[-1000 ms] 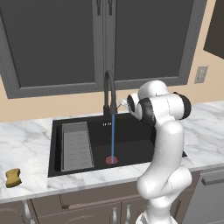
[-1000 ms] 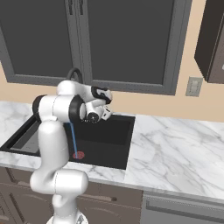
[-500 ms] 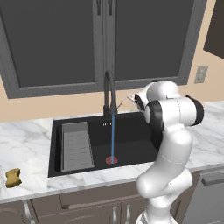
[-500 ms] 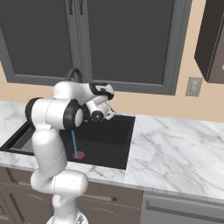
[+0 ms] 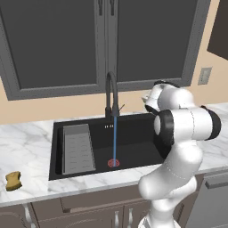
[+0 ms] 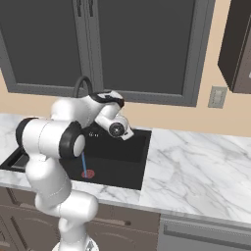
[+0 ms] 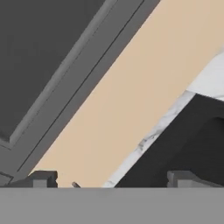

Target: Soak the sponge with water for a few seconds and then drop it inside the sink.

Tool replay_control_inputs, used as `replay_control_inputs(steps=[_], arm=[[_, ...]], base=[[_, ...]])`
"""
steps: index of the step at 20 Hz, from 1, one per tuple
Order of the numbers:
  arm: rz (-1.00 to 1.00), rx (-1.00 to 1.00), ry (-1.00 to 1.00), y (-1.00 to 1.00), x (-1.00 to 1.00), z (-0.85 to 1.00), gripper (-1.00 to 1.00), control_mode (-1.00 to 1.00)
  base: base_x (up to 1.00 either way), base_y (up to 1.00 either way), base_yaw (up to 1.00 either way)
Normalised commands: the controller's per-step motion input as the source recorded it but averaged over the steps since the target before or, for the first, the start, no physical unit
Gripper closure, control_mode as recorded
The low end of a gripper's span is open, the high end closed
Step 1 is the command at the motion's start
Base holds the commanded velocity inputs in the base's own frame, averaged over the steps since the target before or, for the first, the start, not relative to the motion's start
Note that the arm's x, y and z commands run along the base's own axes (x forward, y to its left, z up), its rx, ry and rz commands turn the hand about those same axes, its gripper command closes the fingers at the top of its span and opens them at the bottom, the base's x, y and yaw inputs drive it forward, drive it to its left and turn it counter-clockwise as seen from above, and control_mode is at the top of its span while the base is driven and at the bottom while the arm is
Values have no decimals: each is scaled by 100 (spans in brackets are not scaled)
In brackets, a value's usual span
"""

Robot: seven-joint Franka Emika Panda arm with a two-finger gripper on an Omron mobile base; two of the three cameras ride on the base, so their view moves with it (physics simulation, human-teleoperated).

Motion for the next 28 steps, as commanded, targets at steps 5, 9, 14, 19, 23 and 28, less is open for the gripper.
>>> replay_control_inputs(steps=[5,9,14,19,23,28], arm=[[0,22,24,-52,-55,28,-100,-100],[0,19,33,-34,-40,26,-100,-100],[0,12,33,-19,-26,22,-100,-100],[0,5,20,-6,-21,21,-100,-100],[0,3,11,0,-33,21,-100,-100],[1,1,9,0,-47,4,-100,-100]], base=[[0,0,0],[0,0,0],[0,0,0],[0,0,0],[0,0,0],[0,0,0]])
